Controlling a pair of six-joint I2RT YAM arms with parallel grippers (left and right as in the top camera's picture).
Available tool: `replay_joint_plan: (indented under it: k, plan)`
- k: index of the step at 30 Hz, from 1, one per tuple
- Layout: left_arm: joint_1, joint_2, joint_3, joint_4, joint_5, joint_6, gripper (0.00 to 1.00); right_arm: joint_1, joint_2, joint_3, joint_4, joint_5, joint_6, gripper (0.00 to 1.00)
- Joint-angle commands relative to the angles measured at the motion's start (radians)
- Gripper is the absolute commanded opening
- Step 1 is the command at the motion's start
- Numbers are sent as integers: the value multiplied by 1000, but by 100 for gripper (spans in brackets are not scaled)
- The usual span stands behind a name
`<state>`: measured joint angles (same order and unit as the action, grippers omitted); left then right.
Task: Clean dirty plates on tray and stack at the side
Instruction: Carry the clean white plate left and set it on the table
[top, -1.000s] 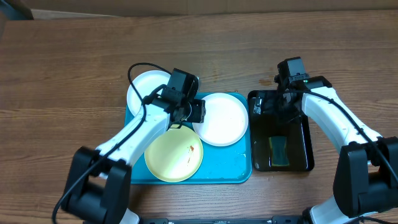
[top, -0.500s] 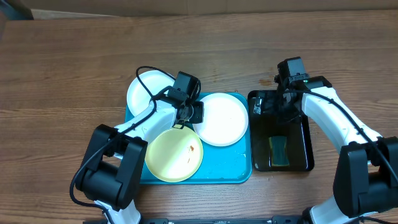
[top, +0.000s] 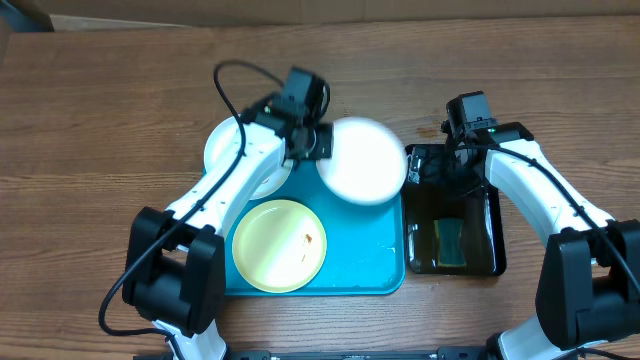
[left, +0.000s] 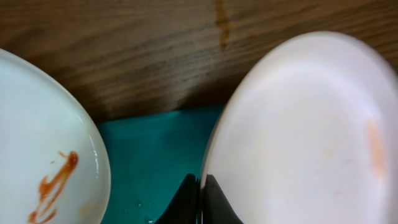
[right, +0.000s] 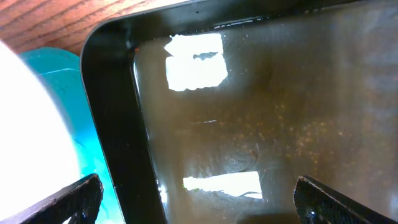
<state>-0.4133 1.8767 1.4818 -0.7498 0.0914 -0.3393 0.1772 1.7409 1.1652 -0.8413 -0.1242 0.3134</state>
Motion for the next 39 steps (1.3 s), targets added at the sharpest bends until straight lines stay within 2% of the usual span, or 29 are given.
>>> replay_joint_plan:
  k: [1,8,13,21,30,34,39]
  plan:
    - [22,6,153,-73,-22,2,4,-3,-11,24,3,-1,-4,100]
    - [187,6,299,-222,-46,-42,4,-3,-11,24,3,-1,-4,100]
    - [410,8,287,-289,-107,-122,4,-3,-11,24,3,-1,-4,100]
    - [791,8,241,-304,-106,-148,4,-3,-11,24,3,-1,-4,100]
    - [1061,10,5,-169,-154,-178,4,-3,-11,24,3,-1,-4,100]
    - [1127,10,-126,-43,-149,-177,4,-3,-11,24,3,-1,-3,100]
    - [1119,10,-152,-1,-115,-103,4,-3,-11,24,3,-1,-4,100]
